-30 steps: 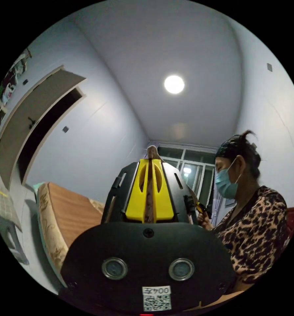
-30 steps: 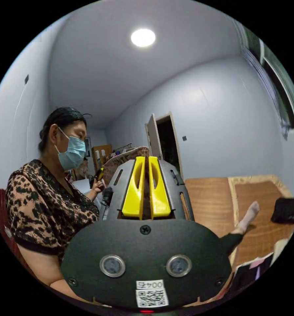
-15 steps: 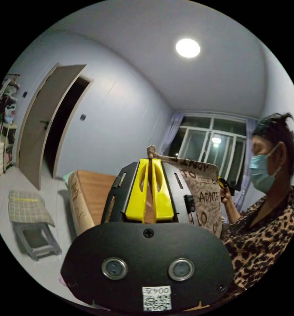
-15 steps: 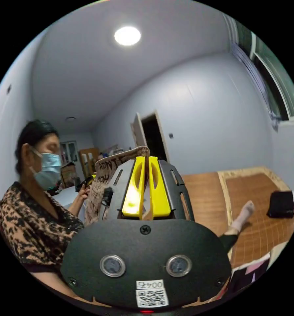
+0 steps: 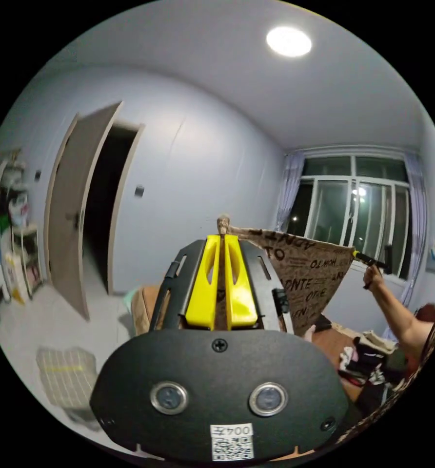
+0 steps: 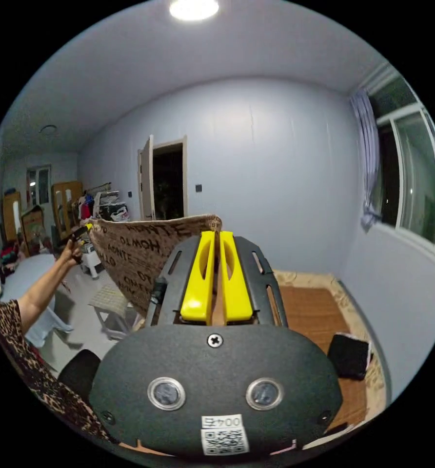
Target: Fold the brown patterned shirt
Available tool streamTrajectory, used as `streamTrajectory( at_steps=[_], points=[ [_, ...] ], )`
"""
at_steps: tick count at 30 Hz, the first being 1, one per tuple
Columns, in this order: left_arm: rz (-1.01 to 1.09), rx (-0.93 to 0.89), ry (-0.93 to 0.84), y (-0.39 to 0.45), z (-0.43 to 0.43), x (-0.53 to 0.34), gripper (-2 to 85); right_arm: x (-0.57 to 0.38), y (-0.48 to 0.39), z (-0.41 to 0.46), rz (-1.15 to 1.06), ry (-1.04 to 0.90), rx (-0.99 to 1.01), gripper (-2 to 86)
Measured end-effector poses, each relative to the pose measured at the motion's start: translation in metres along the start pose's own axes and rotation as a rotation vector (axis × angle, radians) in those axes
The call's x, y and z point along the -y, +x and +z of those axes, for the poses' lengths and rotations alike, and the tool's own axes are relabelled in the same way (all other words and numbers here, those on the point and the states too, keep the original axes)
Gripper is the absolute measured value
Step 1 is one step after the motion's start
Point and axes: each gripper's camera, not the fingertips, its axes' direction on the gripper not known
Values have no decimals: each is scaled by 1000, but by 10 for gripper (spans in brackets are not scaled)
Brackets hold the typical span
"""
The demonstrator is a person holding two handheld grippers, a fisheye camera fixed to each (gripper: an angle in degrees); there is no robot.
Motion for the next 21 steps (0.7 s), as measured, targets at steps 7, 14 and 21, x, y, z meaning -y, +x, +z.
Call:
streamTrajectory(
  at_steps=[7, 14, 21],
  points=[
    [121, -136, 29, -4, -13, -65, 12, -40, 20, -1, -87, -7, 113, 23],
    [-40, -82, -195, -64, -36, -298, 22, -259, 65, 57, 143, -297, 228, 30],
    [-268, 171, -368, -110, -98, -438, 47, -400, 111, 48, 545, -317, 279, 76]
  ],
)
